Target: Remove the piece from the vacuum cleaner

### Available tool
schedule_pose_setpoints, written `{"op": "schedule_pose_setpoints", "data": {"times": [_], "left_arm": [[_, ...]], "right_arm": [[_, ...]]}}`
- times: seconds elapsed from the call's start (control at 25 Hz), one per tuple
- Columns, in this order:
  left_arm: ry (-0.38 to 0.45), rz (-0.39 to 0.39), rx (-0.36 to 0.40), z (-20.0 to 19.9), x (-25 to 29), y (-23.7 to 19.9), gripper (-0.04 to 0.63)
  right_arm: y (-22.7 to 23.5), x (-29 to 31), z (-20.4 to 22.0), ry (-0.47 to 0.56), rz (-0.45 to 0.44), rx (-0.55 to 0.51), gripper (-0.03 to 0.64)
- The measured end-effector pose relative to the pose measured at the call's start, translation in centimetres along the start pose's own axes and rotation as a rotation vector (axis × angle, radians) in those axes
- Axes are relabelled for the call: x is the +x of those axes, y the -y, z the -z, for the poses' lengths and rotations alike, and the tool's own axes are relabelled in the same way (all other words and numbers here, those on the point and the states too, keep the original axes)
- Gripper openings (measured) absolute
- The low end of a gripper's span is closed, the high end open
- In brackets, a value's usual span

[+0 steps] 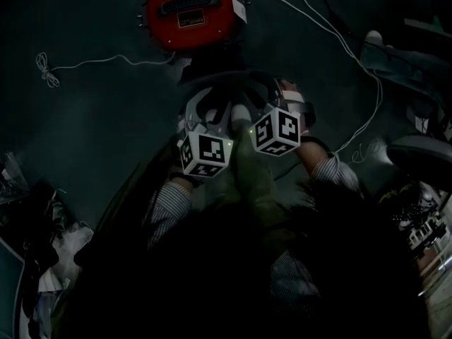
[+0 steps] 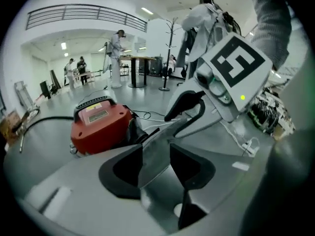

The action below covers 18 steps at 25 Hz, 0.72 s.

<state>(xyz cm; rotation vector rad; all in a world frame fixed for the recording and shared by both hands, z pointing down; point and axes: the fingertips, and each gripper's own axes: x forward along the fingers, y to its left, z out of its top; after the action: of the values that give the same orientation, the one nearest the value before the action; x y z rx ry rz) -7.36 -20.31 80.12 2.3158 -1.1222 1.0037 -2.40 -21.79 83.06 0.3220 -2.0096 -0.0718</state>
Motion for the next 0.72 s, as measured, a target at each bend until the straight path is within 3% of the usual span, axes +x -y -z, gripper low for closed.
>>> {"op": "schedule_pose_setpoints", "data": {"times": [0.16,0.48,0.64,0.72], "left_arm": [[-0.106,-0.073,0.215,2.6,2.2,-1.6,0.231],[-0.239,-0.076,0.322,5.3,4.7,-3.6,0.230],[-0.269,-0.121,0.340,5.8,5.3,-5.0,0.062],[-0.284,-0.107,0.329,6.1,5.4,-5.2,0.054]], "right_arm": [[0.9,2.9,1.2,-0.077,0.025,-0.091,0.167],[1.0,5.1,3.2,-0.155,0.016,-0.066,0.148],[1.0,5.1,2.9,-0.150,0.008,-0.048,0.051],[1.0,5.0,2.6,-0.140,0.010,-0.043,0.019]]}}
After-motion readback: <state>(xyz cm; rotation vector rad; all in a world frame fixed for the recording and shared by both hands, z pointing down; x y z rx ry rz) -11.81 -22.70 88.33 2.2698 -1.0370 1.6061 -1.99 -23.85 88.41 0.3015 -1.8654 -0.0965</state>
